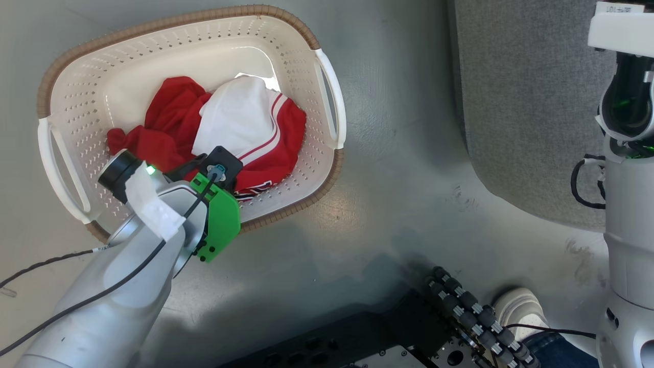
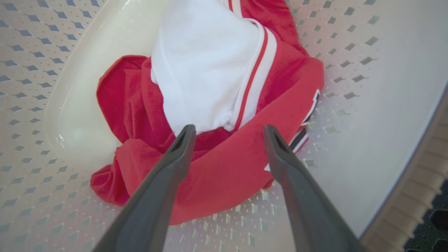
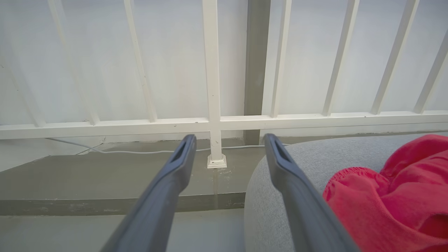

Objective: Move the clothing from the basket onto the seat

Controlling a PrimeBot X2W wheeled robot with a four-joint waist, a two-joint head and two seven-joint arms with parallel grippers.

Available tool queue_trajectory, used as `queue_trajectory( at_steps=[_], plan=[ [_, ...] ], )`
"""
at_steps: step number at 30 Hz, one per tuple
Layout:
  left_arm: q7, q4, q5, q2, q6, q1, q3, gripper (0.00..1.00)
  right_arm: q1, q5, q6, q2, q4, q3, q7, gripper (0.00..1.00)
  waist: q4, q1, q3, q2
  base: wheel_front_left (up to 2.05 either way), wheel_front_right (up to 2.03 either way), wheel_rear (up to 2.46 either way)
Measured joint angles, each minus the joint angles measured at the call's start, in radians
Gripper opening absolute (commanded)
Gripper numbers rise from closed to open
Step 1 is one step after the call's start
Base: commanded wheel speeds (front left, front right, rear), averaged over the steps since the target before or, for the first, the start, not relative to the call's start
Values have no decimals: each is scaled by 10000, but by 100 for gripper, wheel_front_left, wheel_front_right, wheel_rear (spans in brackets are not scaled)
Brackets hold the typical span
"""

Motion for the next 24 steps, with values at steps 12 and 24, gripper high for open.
queue_trajectory(
  at_steps=[12,24],
  plan=[
    [489,65,-627,-205,-4,-476,-1916,100,-151,0,84,140,487,59,-128,100,-80,-1,-12,0,0,0,0],
    [732,633,-1434,201,-6,-946,-2336,100,-397,13,174,236,646,188,-219,100,-236,-1,170,0,0,0,0]
  ],
)
